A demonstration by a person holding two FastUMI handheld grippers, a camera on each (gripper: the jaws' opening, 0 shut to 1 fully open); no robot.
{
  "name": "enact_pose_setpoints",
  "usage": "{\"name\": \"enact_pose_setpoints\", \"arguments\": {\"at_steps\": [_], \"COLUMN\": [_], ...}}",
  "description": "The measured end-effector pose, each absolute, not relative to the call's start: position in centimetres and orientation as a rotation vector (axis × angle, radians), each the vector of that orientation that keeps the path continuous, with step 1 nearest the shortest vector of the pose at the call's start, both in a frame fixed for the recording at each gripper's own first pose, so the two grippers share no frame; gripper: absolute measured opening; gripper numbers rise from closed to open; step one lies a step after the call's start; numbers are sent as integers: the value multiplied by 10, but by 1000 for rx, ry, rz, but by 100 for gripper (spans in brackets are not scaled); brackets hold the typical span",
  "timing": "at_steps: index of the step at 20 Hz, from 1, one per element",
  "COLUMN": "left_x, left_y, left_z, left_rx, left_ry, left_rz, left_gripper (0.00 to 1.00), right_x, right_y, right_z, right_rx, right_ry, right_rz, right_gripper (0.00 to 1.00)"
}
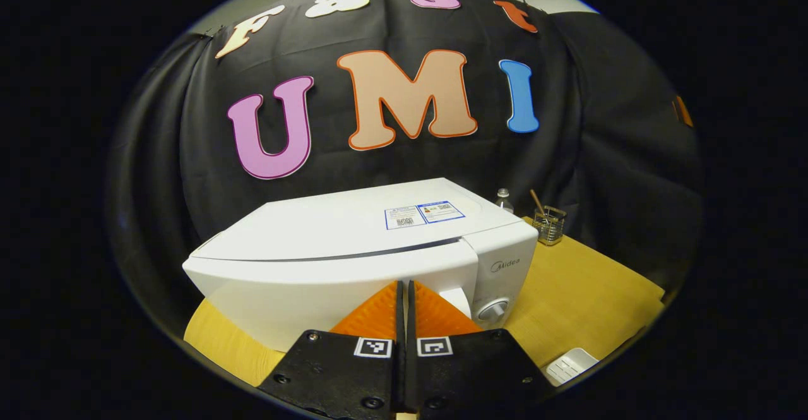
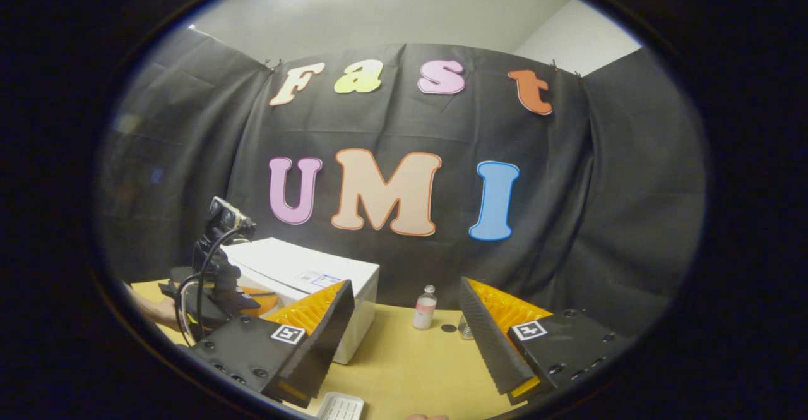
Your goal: Open the microwave oven with the left hand, put the food in, and close the microwave oven.
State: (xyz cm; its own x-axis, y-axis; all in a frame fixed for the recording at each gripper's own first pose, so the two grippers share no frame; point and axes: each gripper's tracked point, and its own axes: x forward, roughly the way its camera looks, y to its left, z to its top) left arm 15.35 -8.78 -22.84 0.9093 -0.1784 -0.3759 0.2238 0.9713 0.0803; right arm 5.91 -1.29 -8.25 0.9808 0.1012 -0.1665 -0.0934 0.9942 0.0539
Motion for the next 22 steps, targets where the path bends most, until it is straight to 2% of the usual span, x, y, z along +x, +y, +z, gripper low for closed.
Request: {"name": "enact_pose_setpoints", "arguments": {"at_steps": [2,3,5,11,22], "left_x": [162,161,165,155,81], "left_y": [-90,-85,-93,-94,-54], "left_z": [-226,-233,-227,-227,-60], "left_rx": [120,136,115,96,-24], "left_ry": [351,399,361,393,128], "left_rz": [-205,-188,-207,-234,-154], "left_gripper": [0,0,1,1,0], "right_x": [62,62,62,62,52], "right_y": [-13,-11,-8,-12,2], "right_z": [-82,-81,-81,-79,-62], "right_rx": [46,52,55,68,80], "right_ry": [166,167,168,167,143], "right_rz": [94,96,102,92,118], "right_gripper": [96,96,96,97,97]}}
